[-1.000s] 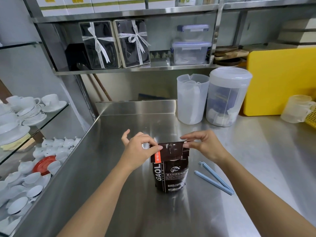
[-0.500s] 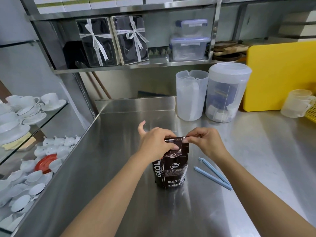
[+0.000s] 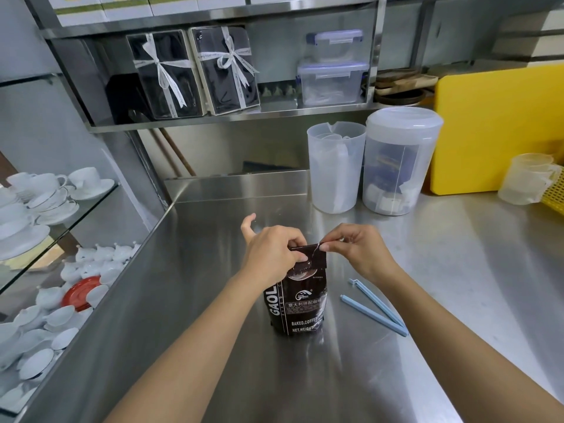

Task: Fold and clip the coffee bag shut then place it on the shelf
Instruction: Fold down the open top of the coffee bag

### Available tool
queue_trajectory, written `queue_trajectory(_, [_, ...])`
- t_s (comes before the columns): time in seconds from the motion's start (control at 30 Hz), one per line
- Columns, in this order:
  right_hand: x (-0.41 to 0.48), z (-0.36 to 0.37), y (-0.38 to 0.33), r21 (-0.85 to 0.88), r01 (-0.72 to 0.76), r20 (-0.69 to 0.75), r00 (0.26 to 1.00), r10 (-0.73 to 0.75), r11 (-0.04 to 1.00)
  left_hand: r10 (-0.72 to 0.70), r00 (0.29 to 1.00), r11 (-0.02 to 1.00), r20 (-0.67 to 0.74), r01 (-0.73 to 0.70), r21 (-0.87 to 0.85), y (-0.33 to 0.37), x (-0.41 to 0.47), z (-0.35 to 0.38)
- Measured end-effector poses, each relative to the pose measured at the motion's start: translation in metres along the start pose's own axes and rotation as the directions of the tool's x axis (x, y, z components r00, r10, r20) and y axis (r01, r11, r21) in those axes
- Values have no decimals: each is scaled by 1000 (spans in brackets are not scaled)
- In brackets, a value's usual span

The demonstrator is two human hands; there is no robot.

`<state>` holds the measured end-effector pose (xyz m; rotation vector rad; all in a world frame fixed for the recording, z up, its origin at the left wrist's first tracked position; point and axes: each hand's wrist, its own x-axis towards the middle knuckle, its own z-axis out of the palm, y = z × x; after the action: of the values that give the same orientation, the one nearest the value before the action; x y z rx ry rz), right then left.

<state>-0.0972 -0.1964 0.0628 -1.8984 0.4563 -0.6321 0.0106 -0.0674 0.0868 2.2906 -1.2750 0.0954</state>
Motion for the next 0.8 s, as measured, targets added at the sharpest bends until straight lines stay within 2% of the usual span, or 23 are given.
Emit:
queue_trajectory(0.1, [1, 0, 1, 34, -4, 56, 998, 2, 999, -3, 1000, 1000, -6, 3, -5, 0, -1, 1])
queue_trajectory(0.27, [3, -1, 0, -52, 52, 151, 988, -44, 997, 31, 999, 998, -30, -30, 54, 1, -2, 5])
queue_trajectory(0.4, [3, 0, 0, -104, 81, 136, 988, -66, 991, 67, 997, 990, -42, -61, 129, 3, -5, 8])
queue_trajectory(0.5, [4, 2, 1, -117, 100, 125, 988, -85, 988, 48, 999, 989, 17, -50, 136, 3, -1, 6])
queue_trajectory(0.6, [4, 4, 3, -76, 94, 117, 989, -85, 993, 48, 996, 980, 75, -61, 188, 4, 0, 8])
queue_trajectory(0.8, [8, 6, 6, -26, 96, 113, 989, -92, 995, 33, 998, 981, 47, -42, 190, 8, 2, 11])
